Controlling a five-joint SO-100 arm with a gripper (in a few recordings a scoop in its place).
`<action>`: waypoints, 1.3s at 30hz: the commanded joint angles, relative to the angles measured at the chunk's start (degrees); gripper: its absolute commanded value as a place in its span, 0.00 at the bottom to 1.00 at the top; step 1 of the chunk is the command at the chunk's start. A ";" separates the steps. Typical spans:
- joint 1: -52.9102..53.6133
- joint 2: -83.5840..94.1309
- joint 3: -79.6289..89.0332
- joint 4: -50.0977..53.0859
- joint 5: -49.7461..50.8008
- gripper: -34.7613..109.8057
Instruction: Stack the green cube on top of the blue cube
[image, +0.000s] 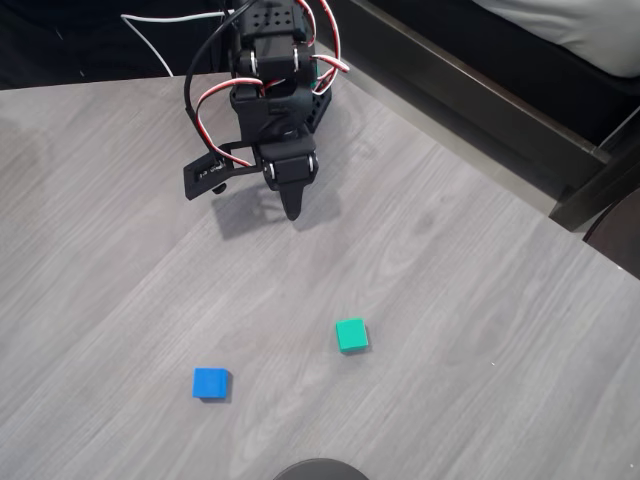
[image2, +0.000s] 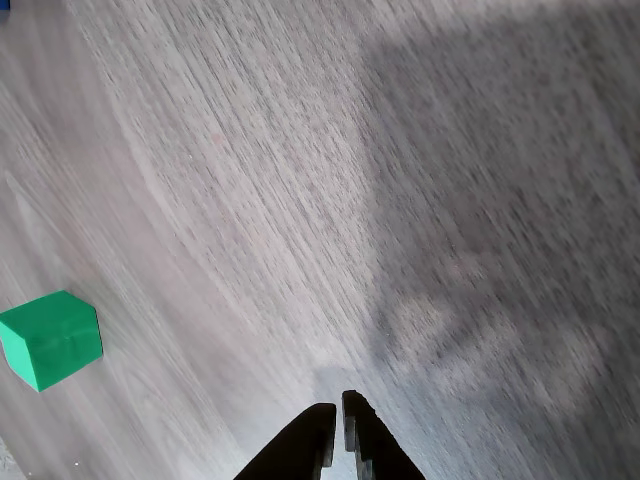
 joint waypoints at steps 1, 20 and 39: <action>0.35 2.29 0.09 0.88 0.00 0.24; 0.35 2.29 0.09 0.88 0.00 0.24; -1.67 2.29 0.09 0.62 0.09 0.24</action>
